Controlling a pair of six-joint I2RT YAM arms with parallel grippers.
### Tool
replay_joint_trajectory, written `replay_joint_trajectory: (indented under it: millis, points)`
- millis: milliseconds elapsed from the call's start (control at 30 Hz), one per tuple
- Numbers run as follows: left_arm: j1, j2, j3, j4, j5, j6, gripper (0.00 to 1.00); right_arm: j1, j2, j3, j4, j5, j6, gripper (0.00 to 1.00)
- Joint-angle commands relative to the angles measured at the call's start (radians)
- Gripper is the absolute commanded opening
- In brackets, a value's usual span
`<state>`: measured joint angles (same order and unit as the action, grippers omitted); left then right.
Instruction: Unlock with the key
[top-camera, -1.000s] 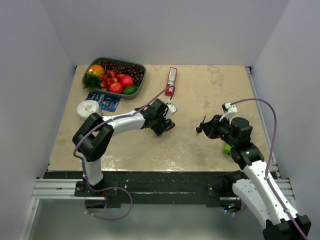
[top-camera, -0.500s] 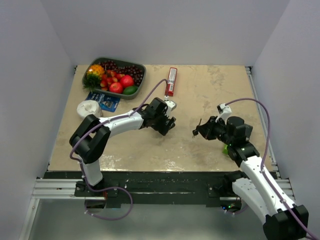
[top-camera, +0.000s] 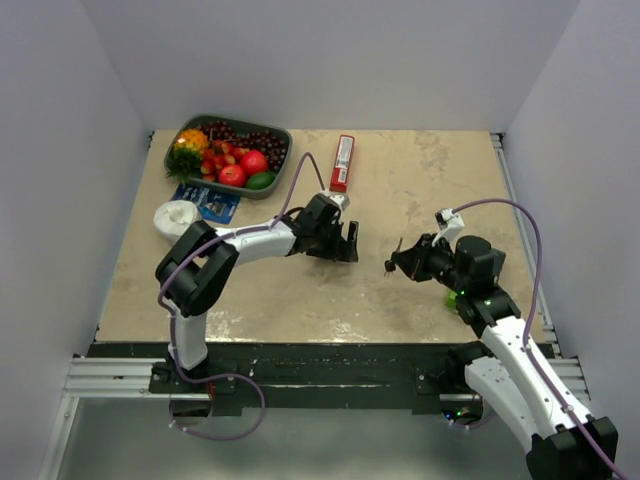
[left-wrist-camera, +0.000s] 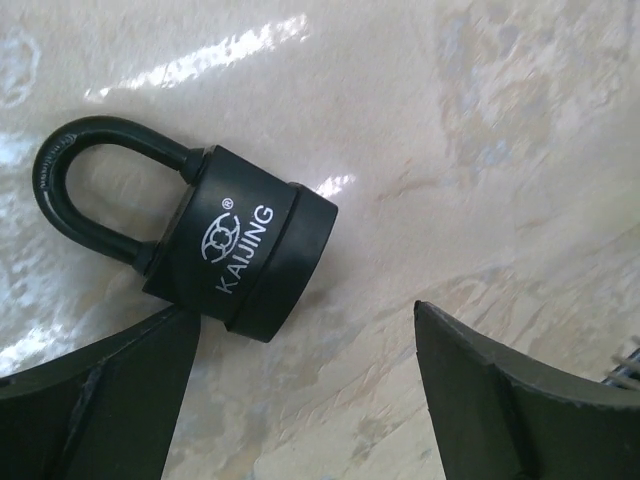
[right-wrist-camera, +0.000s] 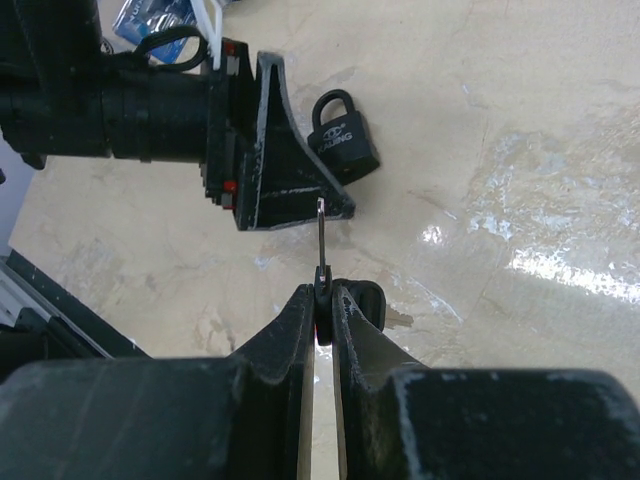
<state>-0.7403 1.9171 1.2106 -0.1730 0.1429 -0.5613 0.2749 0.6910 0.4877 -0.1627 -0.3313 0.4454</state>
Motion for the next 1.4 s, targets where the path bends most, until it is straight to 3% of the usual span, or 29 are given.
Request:
replay_joint_trajectory:
  millis: [0,400,600,700,900,1000,1100,1133,1200,1233,1300,1367]
  points:
    - [0.005,0.100,0.087,0.020,0.017,-0.071,0.92,0.004,-0.016,-0.006,0.029,-0.003,0.006,0.00]
    - [0.005,0.292,0.368,-0.134,-0.131,0.003,0.92,0.004,-0.013,-0.026,0.040,-0.002,0.003,0.00]
    - [-0.002,0.323,0.403,-0.114,-0.137,0.072,0.89,0.003,-0.015,-0.029,0.035,0.000,-0.001,0.00]
    - [-0.017,0.321,0.394,-0.120,-0.140,0.174,0.88,0.004,-0.013,-0.032,0.040,0.000,-0.002,0.00]
    - [-0.057,0.350,0.426,-0.212,-0.275,0.296,0.86,0.003,-0.005,-0.047,0.057,-0.008,0.009,0.00]
    - [-0.076,0.384,0.460,-0.269,-0.362,0.337,0.77,0.004,0.002,-0.051,0.066,-0.008,0.012,0.00]
    - [-0.090,0.414,0.480,-0.309,-0.448,0.347,0.58,0.004,0.007,-0.046,0.066,-0.011,0.010,0.00]
    - [-0.093,0.419,0.481,-0.312,-0.466,0.348,0.47,0.004,0.007,-0.047,0.066,-0.011,0.010,0.00]
    - [-0.091,0.427,0.480,-0.325,-0.480,0.344,0.34,0.003,0.005,-0.046,0.065,-0.012,0.009,0.00]
    - [-0.091,0.427,0.480,-0.332,-0.486,0.337,0.18,0.004,0.005,-0.044,0.068,-0.011,0.007,0.00]
    - [-0.085,0.415,0.469,-0.330,-0.462,0.316,0.00,0.003,0.005,-0.052,0.075,-0.009,0.009,0.00]
    - [-0.062,0.369,0.433,-0.288,-0.393,0.290,0.00,0.003,0.013,-0.066,0.100,-0.017,0.018,0.00]
